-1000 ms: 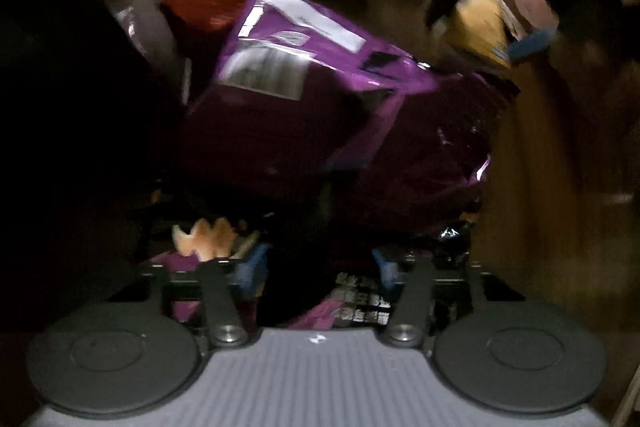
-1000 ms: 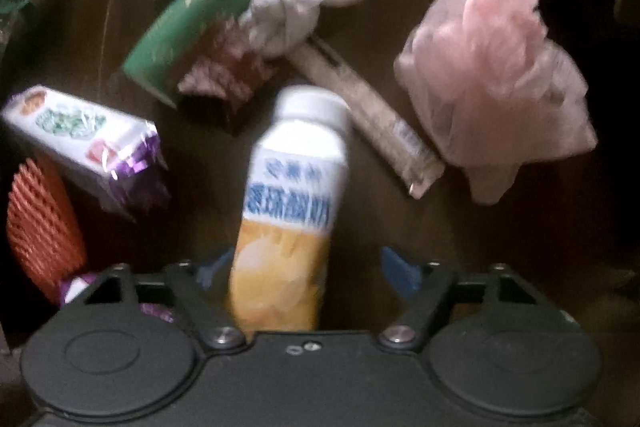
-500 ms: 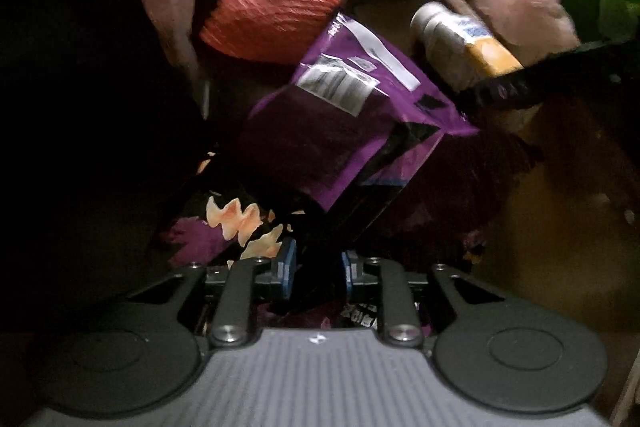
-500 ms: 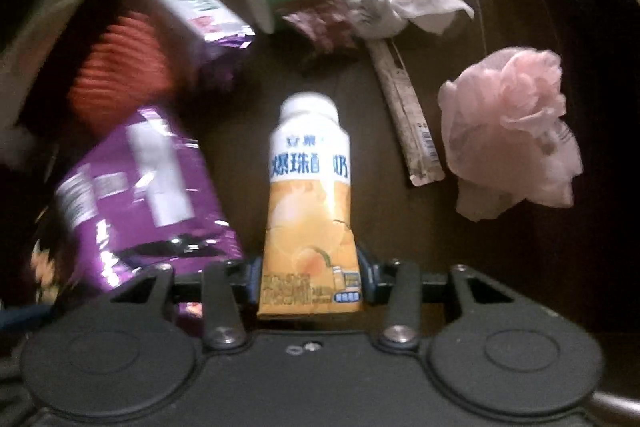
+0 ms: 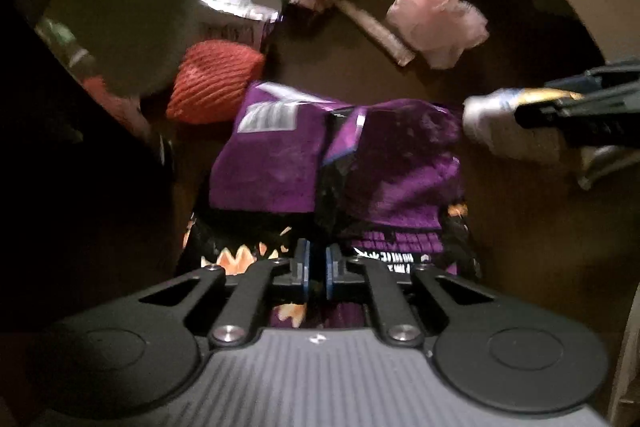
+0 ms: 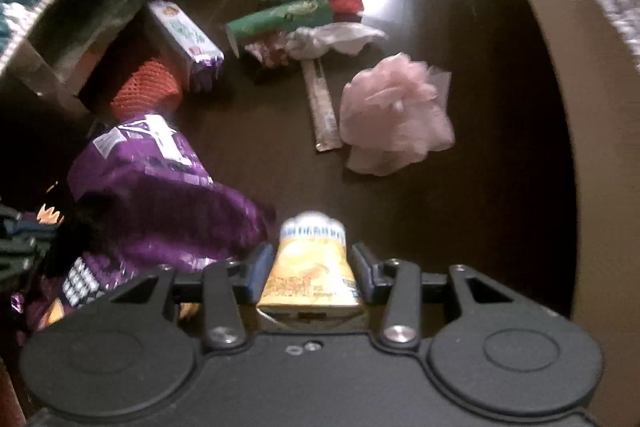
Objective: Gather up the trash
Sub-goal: 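Close the left gripper on the purple bag while the right gripper grasps the yogurt bottle, then carry the purple bag and yogurt bottle up toward the green wastebasket, then open both grippers over the wastebasket, dropping the bag and bottle inside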
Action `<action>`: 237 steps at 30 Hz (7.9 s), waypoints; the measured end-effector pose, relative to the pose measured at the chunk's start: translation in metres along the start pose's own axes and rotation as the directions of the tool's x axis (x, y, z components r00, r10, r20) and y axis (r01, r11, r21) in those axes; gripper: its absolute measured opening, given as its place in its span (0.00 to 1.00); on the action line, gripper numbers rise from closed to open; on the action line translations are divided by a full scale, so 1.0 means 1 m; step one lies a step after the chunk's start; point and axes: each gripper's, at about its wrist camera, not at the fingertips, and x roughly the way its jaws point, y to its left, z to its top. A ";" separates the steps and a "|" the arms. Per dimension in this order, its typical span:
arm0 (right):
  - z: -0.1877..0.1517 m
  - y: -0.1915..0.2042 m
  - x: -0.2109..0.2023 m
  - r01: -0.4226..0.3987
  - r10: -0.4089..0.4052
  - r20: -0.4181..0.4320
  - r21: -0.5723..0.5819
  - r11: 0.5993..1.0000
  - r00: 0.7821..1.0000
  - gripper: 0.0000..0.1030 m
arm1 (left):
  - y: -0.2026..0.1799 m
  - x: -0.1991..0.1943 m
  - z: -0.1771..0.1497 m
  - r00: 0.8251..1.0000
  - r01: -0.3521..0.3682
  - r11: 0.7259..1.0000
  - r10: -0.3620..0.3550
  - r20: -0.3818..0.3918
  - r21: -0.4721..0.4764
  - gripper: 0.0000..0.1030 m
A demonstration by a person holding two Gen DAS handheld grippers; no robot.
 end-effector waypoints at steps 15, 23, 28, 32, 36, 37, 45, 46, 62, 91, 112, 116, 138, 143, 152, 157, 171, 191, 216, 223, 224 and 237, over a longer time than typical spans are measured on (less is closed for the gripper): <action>-0.018 -0.038 -0.051 -0.082 0.082 -0.003 -0.049 0.995 0.997 0.19 | -0.031 -0.081 0.027 0.994 0.015 0.997 -0.023 0.111 0.069 0.06; -0.094 -0.037 0.024 -0.103 0.077 -0.161 -0.163 0.981 0.984 0.61 | -0.034 -0.062 0.007 0.999 0.012 0.996 -0.016 0.044 0.084 0.06; -0.122 -0.042 0.058 -0.090 0.055 -0.187 -0.187 0.978 0.981 0.72 | -0.040 -0.052 -0.001 1.000 0.013 0.994 -0.014 0.012 0.113 0.06; -0.124 -0.045 0.077 -0.079 0.042 -0.207 -0.175 0.981 0.977 0.68 | -0.042 -0.049 0.000 1.000 0.018 0.992 -0.020 0.009 0.122 0.06; -0.126 -0.050 0.084 -0.078 0.044 -0.211 -0.155 0.985 0.976 0.55 | -0.044 -0.048 0.002 1.000 0.026 0.992 -0.028 0.013 0.125 0.06; -0.126 -0.049 0.085 -0.082 0.049 -0.213 -0.150 0.985 0.976 0.53 | -0.044 -0.048 0.002 1.000 0.027 0.992 -0.028 0.012 0.125 0.06; -0.121 -0.046 0.066 -0.064 0.040 -0.155 -0.151 0.986 0.987 0.51 | -0.043 -0.047 0.001 0.999 0.037 0.993 -0.040 0.025 0.113 0.06; -0.116 -0.044 0.060 -0.054 0.033 -0.140 -0.148 0.988 0.990 0.51 | -0.043 -0.048 0.002 0.999 0.041 0.993 -0.045 0.029 0.107 0.06; -0.014 -0.047 -0.114 0.005 -0.001 0.138 -0.027 1.000 0.990 0.51 | -0.070 -0.185 0.059 0.946 0.025 0.997 -0.048 0.322 0.075 0.06; 0.204 0.023 -0.427 -0.067 0.153 0.560 -0.171 0.983 0.815 0.50 | 0.031 -0.551 0.139 0.590 -0.154 0.978 0.205 0.781 -0.140 0.06; 0.349 0.191 -0.464 -0.027 0.245 0.653 -0.326 0.945 0.717 0.50 | 0.150 -0.569 0.223 0.563 -0.454 0.811 0.583 0.586 -0.369 0.06; 0.356 0.214 -0.440 0.015 0.221 0.624 -0.350 0.937 0.749 0.50 | 0.157 -0.538 0.238 0.590 -0.496 0.797 0.600 0.540 -0.344 0.06; 0.351 0.249 -0.397 0.127 0.236 0.526 -0.563 0.817 0.817 0.61 | 0.189 -0.473 0.256 0.736 -0.452 0.869 0.490 0.467 -0.200 0.11; 0.345 0.238 -0.411 0.169 0.225 0.561 -0.564 0.809 0.797 0.66 | 0.194 -0.481 0.247 0.781 -0.375 0.906 0.424 0.460 -0.197 0.16; 0.325 0.216 -0.424 0.168 0.245 0.587 -0.559 0.812 0.771 0.75 | 0.174 -0.490 0.226 0.756 -0.342 0.926 0.372 0.539 -0.160 0.75; 0.316 0.193 -0.434 0.130 0.280 0.597 -0.550 0.825 0.752 0.81 | 0.169 -0.502 0.217 0.734 -0.317 0.932 0.359 0.576 -0.177 0.82; 0.295 0.122 -0.443 -0.038 0.379 0.604 -0.500 0.865 0.701 0.88 | 0.125 -0.524 0.178 0.691 -0.274 0.930 0.369 0.621 -0.246 0.89; 0.235 0.003 -0.417 -0.103 0.385 0.555 -0.471 0.876 0.738 0.92 | 0.009 -0.508 0.154 0.703 -0.184 0.921 0.367 0.610 -0.343 0.89; 0.291 -0.006 -0.364 -0.127 0.354 0.529 -0.417 0.900 0.771 0.94 | 0.191 -0.551 0.306 0.702 -0.175 0.841 0.472 0.534 -0.512 0.30; 0.294 -0.002 -0.345 -0.119 0.330 0.509 -0.402 0.908 0.795 0.92 | 0.195 -0.478 0.300 0.806 -0.343 0.855 0.481 0.345 -0.389 0.17; 0.294 -0.002 -0.345 -0.119 0.329 0.509 -0.401 0.908 0.795 0.92 | 0.195 -0.465 0.300 0.824 -0.355 0.858 0.475 0.309 -0.371 0.17; 0.286 -0.012 -0.336 -0.134 0.320 0.499 -0.373 0.918 0.805 0.92 | 0.187 -0.477 0.292 0.850 -0.324 0.875 0.436 0.296 -0.360 0.62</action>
